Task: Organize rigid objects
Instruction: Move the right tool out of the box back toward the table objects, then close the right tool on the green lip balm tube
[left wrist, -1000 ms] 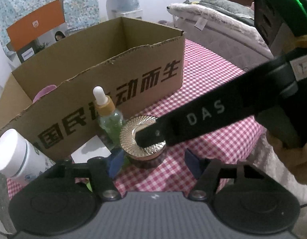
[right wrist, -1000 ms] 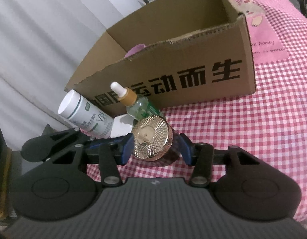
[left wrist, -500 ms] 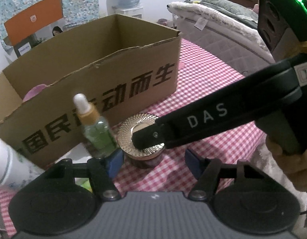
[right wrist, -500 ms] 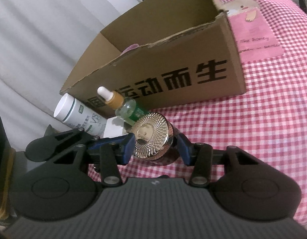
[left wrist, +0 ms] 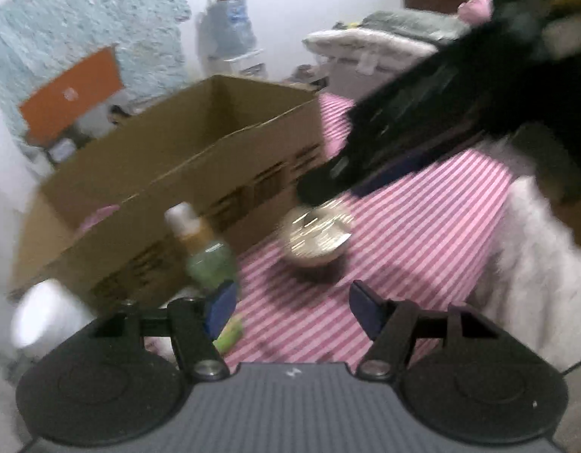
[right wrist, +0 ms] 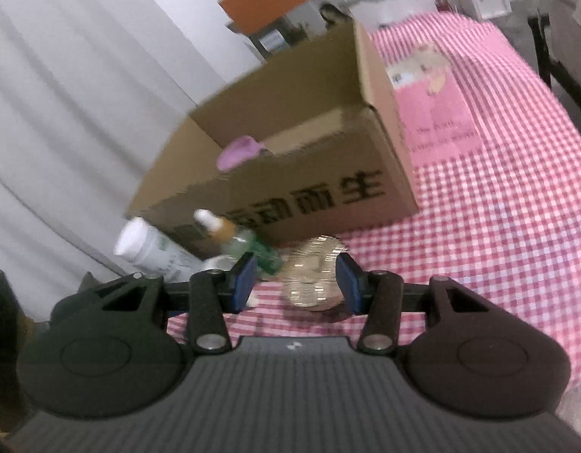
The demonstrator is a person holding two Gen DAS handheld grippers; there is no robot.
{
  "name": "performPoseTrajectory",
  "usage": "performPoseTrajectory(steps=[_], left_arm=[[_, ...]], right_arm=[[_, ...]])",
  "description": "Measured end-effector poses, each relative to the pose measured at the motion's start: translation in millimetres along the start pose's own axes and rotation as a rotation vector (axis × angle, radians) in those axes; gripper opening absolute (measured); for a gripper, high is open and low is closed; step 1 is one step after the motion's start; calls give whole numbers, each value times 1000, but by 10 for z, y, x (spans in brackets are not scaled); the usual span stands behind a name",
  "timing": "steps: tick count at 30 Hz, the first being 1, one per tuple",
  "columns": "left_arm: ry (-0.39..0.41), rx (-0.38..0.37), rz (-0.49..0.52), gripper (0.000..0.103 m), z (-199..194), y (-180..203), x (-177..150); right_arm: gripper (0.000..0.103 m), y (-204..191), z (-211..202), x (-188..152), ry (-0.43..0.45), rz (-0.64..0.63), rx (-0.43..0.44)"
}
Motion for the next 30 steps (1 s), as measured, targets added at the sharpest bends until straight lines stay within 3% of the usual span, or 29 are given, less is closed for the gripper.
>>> performPoseTrajectory(steps=[3,7,10,13,18,22,26,28,30], left_arm=[[-44,50,0,68,-13,-141,-173],[-76,60,-28,68,66,-297,-270],[-92,43,-39,68,159,-340,-269],[-123,19,-45,67,294,-358,-233],[-149,-8,-53,67,372,-400,-208],[-163,-43,-70,65,420,-453,-186],[-162,-46,-82,58,421,-453,-194],[-168,-76,-102,44,437,-453,-170],[-180,-114,-132,38,426,-404,-170]], right_arm=[[46,-181,-19,-92,-11,1,51],[47,-363,229,-307,-101,10,99],[49,-385,484,-407,-160,52,88],[59,-347,638,-435,-186,111,89],[71,-295,756,-483,-192,178,81],[74,-180,791,-493,-181,233,90],[74,-95,751,-484,-159,263,102],[74,-67,727,-489,-151,271,106],[74,-34,691,-494,-143,277,110]])
Point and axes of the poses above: each gripper's, at about its wrist camera, not at the fingertips, and z roughly the way its jaws point, y to its right, x to its top, the point moved 5 cm from there along z, roughly the way its jaws point, and after that the axes turned 3 degrees about z, right-handed, at the moved point
